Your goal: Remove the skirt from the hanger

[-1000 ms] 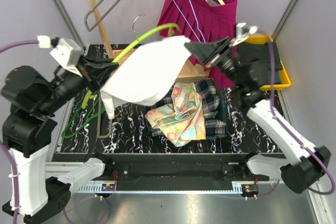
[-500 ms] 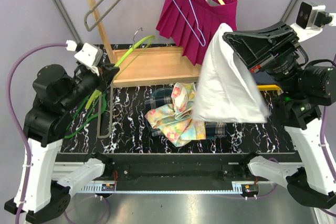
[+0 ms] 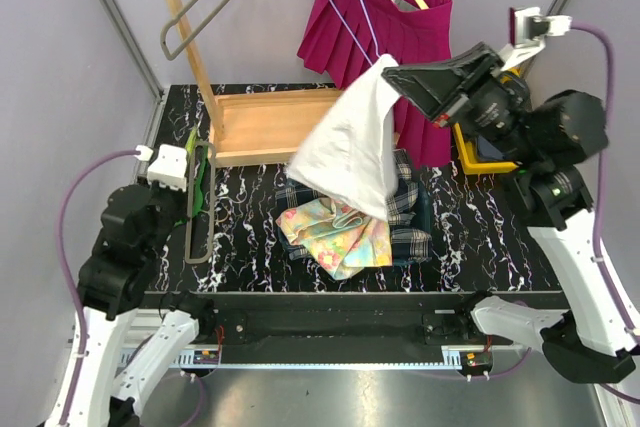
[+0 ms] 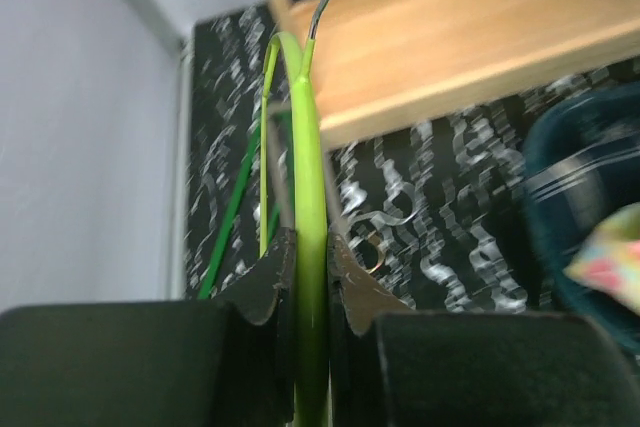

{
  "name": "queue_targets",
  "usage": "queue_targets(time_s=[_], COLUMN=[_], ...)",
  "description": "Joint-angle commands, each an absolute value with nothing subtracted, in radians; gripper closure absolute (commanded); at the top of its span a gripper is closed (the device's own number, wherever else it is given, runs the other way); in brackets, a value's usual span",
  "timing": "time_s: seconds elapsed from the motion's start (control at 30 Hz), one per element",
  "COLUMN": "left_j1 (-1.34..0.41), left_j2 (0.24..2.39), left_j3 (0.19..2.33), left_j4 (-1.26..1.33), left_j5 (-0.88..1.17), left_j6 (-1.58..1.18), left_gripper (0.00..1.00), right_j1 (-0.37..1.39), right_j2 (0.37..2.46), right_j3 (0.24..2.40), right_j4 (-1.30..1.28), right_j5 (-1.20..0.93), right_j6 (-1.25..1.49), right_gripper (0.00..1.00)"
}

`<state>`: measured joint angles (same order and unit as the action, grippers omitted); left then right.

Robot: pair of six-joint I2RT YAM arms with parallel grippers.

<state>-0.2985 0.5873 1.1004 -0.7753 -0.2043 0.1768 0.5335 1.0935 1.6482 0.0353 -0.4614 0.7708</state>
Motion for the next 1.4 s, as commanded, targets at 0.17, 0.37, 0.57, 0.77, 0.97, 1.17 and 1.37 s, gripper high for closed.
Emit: queue_targets(time_s=[0.17, 0.37, 0.57, 0.77, 0.97, 1.17, 1.37], left_j1=[-0.1, 0.05, 0.077, 0.078, 0.08, 0.078, 0.078], left_j2=[0.558, 0.705, 0.802, 0.884, 0.822, 0.773, 0.762], left_j3=[0.741, 0.621, 0.647, 0.839, 1.027, 1.216, 1.357], left_j4=[-0.428, -0.312, -0.327, -0.428, -0.494, -0.548, -0.568], left_j5=[-0.356, -0.256, -0.129, -0.054, 0.064, 0.147, 0.207], left_j6=[0.368, 0.402, 0.365, 0.304, 0.247, 0.201, 0.158], left_gripper=[1.0, 1.0, 0.45, 0.01, 0.01, 0.01, 0.01], right_j1=[0.529, 0.529, 0.531, 0.531, 0.544, 0.685, 0.83], right_j2=[1.123, 1.117, 1.098, 1.164, 1.365, 1.555, 1.732], right_j3=[1.513, 1.324, 1.163, 1.109, 1.12, 1.144, 1.155], right_j4=[0.014, -0.055, -0.112, -0.317, -0.501, -0.636, -0.709], right_j5=[-0.446, -0.425, -0.411, -0.397, -0.426, -0.329, -0.213], right_j6=[0.663, 0.591, 0.539, 0.499, 0.494, 0.404, 0.374], right_gripper=[1.0, 1.0, 1.0, 1.0, 1.0, 1.0, 0.86])
